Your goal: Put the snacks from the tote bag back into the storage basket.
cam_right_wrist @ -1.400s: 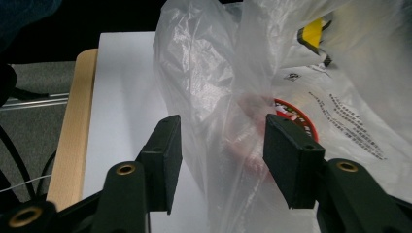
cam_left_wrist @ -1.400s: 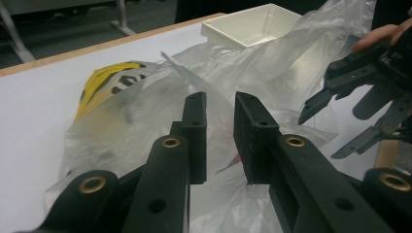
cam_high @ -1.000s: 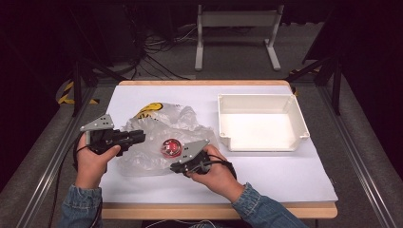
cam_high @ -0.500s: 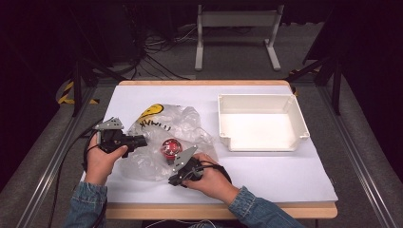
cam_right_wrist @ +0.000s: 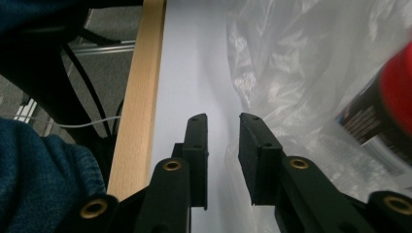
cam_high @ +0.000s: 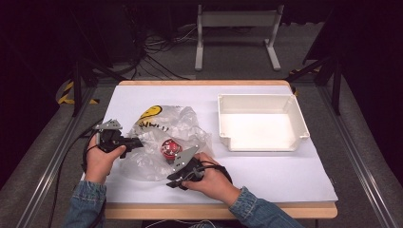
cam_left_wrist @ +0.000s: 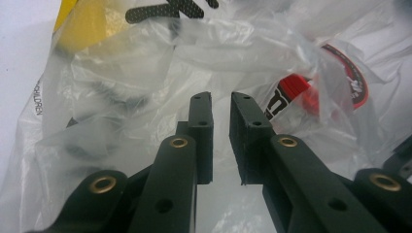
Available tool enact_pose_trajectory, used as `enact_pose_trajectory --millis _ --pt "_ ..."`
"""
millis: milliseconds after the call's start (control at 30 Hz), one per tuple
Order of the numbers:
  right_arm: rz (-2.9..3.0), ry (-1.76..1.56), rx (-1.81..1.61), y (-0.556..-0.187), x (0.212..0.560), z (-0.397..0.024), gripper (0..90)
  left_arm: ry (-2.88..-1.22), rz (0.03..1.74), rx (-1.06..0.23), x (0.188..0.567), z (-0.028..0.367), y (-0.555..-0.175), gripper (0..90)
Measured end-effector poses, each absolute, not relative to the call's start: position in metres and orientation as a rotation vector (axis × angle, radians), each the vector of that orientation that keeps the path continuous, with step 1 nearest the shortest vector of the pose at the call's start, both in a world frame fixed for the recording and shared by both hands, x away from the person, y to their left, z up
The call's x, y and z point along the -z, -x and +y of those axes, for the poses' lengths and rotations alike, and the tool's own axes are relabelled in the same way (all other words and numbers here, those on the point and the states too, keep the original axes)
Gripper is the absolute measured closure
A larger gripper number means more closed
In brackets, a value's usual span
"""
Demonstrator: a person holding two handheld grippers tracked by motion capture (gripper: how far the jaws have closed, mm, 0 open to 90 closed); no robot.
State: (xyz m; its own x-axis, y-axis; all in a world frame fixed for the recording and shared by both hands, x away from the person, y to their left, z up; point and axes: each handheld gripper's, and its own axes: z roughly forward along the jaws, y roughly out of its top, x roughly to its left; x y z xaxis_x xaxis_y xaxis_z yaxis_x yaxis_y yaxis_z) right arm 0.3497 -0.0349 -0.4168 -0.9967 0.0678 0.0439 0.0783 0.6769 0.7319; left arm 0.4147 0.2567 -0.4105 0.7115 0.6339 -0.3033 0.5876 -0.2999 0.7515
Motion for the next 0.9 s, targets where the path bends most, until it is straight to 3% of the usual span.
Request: enact_pose_trajectory --millis 233,600,900 --pt "-2.885 0.13 1.387 -0.35 0.396 -0.044 72.5 -2.008 0.919 -0.04 0.414 0.255 -0.416 89.7" --pt "-2.902 0.134 1.677 -0.346 0.371 -0.051 77.4 -2.02 0.912 -0.034 0.415 0.252 -0.416 89.9" --pt "-2.914 0.317 1.847 -0.367 0.361 -0.061 83.5 -2.028 0.908 -0.035 0.416 0.251 -0.416 89.9"
